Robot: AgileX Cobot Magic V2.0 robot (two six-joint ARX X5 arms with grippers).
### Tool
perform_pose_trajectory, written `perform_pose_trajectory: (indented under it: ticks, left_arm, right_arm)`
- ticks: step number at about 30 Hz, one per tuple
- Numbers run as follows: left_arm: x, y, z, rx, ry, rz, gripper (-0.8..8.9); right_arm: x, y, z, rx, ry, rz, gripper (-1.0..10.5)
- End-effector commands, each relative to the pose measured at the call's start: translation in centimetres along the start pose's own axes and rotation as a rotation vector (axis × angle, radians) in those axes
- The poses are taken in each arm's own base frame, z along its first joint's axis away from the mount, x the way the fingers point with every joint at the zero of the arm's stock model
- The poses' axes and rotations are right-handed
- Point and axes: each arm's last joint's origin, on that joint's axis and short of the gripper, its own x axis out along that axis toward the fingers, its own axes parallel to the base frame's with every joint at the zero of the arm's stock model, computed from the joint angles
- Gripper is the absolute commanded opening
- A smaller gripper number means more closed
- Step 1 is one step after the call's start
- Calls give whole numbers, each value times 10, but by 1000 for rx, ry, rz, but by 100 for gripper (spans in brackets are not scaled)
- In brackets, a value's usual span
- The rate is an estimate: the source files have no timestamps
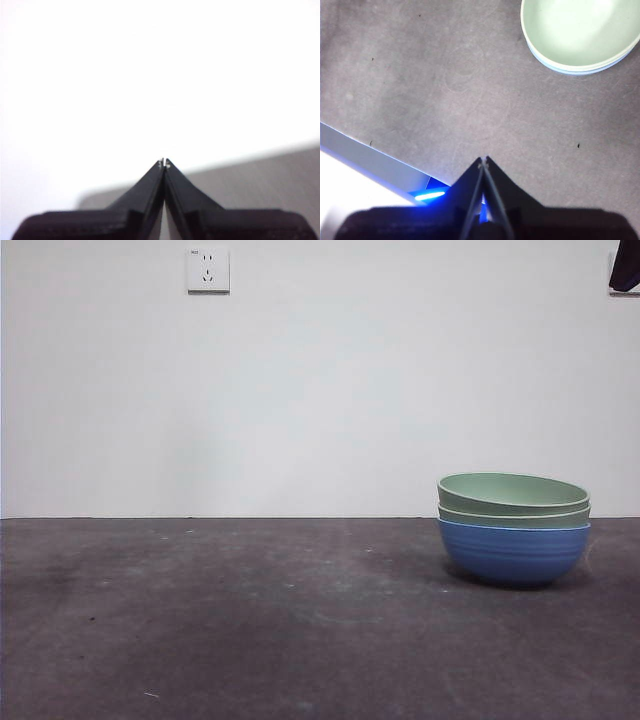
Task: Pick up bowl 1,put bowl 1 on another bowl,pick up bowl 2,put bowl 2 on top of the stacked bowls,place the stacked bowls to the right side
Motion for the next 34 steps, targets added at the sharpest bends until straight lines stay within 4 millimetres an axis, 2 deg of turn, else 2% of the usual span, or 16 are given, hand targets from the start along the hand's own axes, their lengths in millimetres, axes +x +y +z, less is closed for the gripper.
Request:
perform_pose_trajectory:
  ticks: [1, 5, 11, 16, 25, 34]
  left_arm:
    - [8, -3, -33, 37, -74, 43, -4]
    - [11, -9, -86, 43, -126, 79, -4]
    - [10, -19, -162, 46, -113, 98, -4]
    - [3, -25, -212, 49, -74, 110, -4]
    - [-6, -31, -271, 49, -20, 132, -4]
    - [-7, -38, -314, 28, 42, 120, -4]
  right_arm:
    - [1, 0, 0, -7, -3, -2, 3]
    - [1, 0, 0, -7, -3, -2, 3]
    - [1, 0, 0, -7, -3, -2, 3]
    - [0, 0, 0, -7, -3, -2, 3]
    - [1, 0, 0, -7, -3, -2, 3]
    - [1, 0, 0, -7, -3, -2, 3]
